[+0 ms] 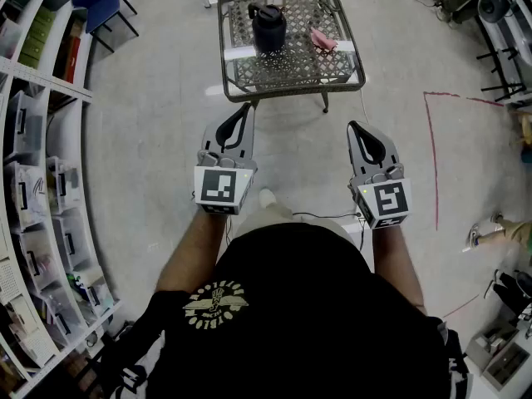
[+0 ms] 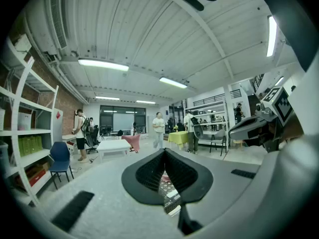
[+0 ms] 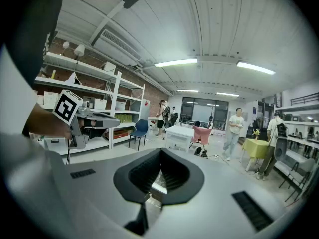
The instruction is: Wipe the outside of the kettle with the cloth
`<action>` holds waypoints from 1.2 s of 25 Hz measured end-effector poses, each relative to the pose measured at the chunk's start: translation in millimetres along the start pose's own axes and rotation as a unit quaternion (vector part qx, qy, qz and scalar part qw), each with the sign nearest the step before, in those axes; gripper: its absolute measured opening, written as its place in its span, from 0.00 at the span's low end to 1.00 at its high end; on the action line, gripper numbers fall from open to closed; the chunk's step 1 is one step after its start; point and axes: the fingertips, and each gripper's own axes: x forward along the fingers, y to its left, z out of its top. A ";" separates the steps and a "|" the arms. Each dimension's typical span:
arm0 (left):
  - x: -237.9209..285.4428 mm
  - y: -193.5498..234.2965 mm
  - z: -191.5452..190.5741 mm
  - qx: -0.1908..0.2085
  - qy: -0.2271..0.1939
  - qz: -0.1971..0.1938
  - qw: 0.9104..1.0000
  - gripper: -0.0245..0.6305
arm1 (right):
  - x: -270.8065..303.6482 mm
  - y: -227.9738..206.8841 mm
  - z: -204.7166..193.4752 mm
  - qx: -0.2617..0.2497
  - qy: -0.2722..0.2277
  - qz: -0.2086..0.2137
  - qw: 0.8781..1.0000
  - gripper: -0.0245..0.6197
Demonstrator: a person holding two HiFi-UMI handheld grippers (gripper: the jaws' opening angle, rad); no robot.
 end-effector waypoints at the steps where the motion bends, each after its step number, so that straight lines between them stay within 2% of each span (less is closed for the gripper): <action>1: 1.4 2.5 -0.4 0.000 0.000 -0.004 1.000 0.05 | 2.0 1.5 0.4 -0.003 0.000 -0.004 1.000 0.05; 7: 4.4 8.1 4.7 -0.010 -0.008 -0.015 1.000 0.05 | 2.1 1.6 8.2 -0.003 0.002 -0.013 1.000 0.05; 14: 22.5 9.3 -9.4 -0.023 0.009 0.004 1.000 0.05 | 15.2 -44.8 2.0 0.019 -0.007 -0.027 0.999 0.06; 19: 47.9 22.0 -17.3 -0.045 0.023 0.012 0.999 0.05 | 47.8 -64.2 -3.7 0.032 -0.015 -0.005 0.999 0.06; 25: 84.8 32.6 -15.4 -0.038 0.033 0.035 0.998 0.05 | 90.2 -84.2 -13.6 0.048 -0.009 0.037 0.998 0.06; 30: 115.9 43.6 -25.3 -0.040 0.045 0.058 0.997 0.05 | 119.3 -106.5 -22.1 0.057 -0.002 0.054 0.997 0.06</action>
